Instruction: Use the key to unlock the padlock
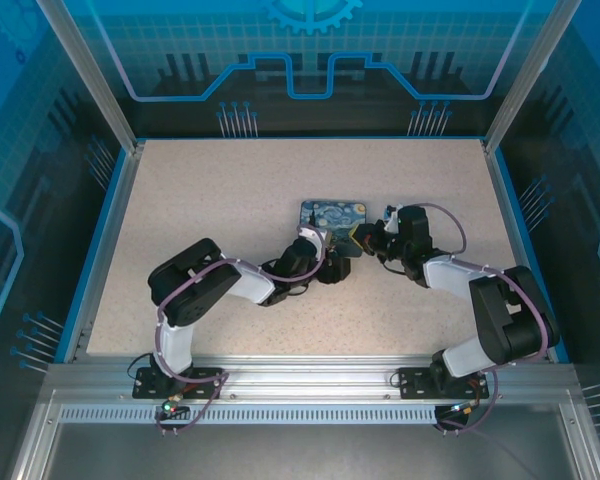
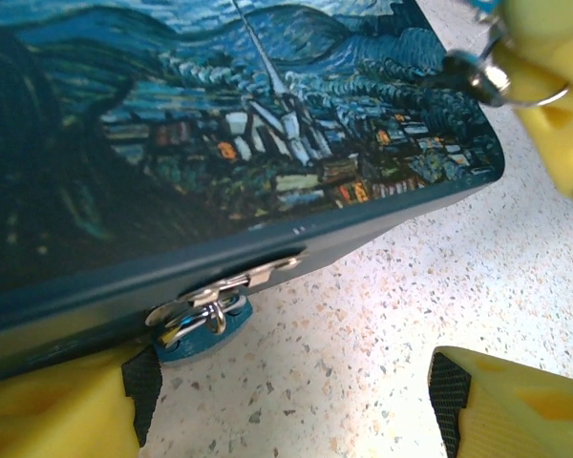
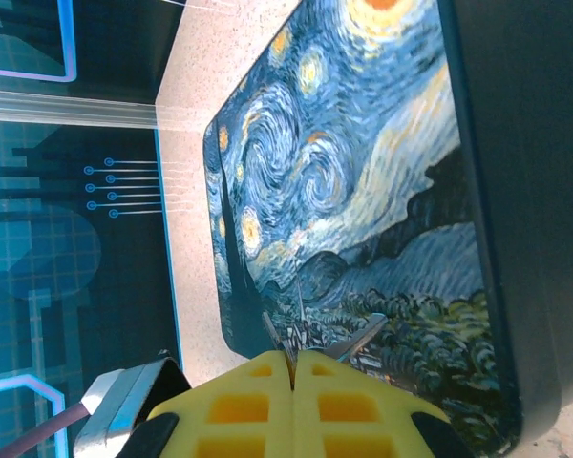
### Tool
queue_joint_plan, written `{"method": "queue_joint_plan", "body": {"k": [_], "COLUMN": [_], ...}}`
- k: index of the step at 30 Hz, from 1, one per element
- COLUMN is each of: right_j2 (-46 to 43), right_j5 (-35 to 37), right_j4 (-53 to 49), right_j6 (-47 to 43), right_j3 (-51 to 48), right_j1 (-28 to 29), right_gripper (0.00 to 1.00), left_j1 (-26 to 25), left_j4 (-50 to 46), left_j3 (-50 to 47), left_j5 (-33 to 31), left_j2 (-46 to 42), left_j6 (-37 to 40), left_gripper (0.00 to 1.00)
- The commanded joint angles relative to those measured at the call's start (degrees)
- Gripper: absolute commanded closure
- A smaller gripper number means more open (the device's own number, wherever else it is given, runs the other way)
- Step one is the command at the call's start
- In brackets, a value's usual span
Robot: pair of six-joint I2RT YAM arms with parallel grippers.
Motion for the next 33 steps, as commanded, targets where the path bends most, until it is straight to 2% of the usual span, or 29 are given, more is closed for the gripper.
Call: {"method": "queue_joint_plan", "body": {"k": [1, 6, 16, 21, 33], "right_j2": [1.10, 1.99, 2.88, 2.07, 0.78], "right_j5": [-0.73, -0.55, 0.14, 0.42, -1.39], "right_j4": [-0.26, -0.46, -0.43, -1.15, -6.78], "right_j6": [-1.00, -1.09, -0.92, -1.21, -5.10], "right_j3": [1.87, 2.31, 2.43, 2.86, 9.90], "right_j1": [0.71, 0.92, 0.99, 0.75, -4.35], "right_gripper": [1.00, 1.00, 1.00, 1.00, 1.00], "left_j1": [-0.31, -0.17, 0.16, 0.19, 0.84], "left_j4": [2.42, 8.35, 8.43, 6.91, -0.64], "left_j3": [0.63, -1.02, 0.16, -1.39, -3.24], "left_j5": [3.31, 4.74, 2.80, 0.19, -0.03], "left_j2": [1.25, -0.12, 2.65, 1.95, -5.02], "left_j6": [0.78, -3.30, -5.46, -4.91, -2.16], "left_gripper": [0.24, 0.25, 0.27, 0.26, 0.21]}}
